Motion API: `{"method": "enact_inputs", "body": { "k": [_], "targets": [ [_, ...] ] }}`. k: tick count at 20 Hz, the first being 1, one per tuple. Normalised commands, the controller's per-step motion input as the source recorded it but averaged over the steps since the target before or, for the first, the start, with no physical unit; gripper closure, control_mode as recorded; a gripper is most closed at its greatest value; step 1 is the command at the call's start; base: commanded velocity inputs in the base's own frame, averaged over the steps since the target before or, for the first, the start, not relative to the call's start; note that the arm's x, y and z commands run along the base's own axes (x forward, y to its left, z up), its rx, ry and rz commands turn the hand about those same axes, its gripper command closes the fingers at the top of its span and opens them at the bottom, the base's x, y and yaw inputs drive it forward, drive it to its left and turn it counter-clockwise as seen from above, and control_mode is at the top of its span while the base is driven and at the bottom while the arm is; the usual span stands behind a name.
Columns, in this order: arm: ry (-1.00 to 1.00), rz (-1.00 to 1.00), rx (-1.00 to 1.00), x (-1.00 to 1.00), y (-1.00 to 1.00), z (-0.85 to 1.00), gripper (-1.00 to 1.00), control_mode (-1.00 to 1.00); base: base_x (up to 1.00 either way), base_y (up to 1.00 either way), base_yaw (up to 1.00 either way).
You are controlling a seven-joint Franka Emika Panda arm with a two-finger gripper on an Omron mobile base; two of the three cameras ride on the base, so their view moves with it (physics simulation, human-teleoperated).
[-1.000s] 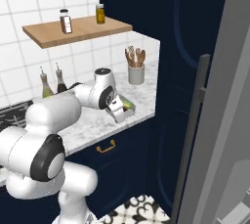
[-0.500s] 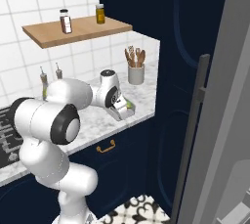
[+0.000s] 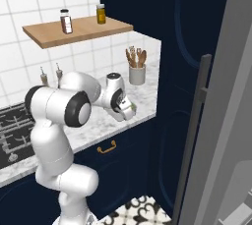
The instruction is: Take the meat container that has the chicken drumstick and place it on the second highest rack of the freezer. Then take the vegetable container that has the potato and corn and place it on the highest rack of the freezer.
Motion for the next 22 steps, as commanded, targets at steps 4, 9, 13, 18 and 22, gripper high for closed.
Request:
{"method": "enact_inputs", "body": {
  "k": [4,9,13,18,22],
  "targets": [
    [0.0,0.03,0.0,0.43,0.0,-0.38,-1.0,-1.0,0.0,0.0,0.0],
    [0.01,0.03,0.0,0.27,0.0,-0.33,-1.0,-1.0,0.0,0.0,0.0],
    [0.04,0.02,0.0,0.01,0.05,-0.26,1.0,-1.0,0.0,0.0,0.0],
    [0.09,0.01,0.0,0.02,0.02,-0.34,1.0,-1.0,0.0,0.0,0.0],
    [0.05,0.0,0.0,-0.43,0.0,-0.3,1.0,-1.0,0.0,0.0,0.0]
  ]
}}
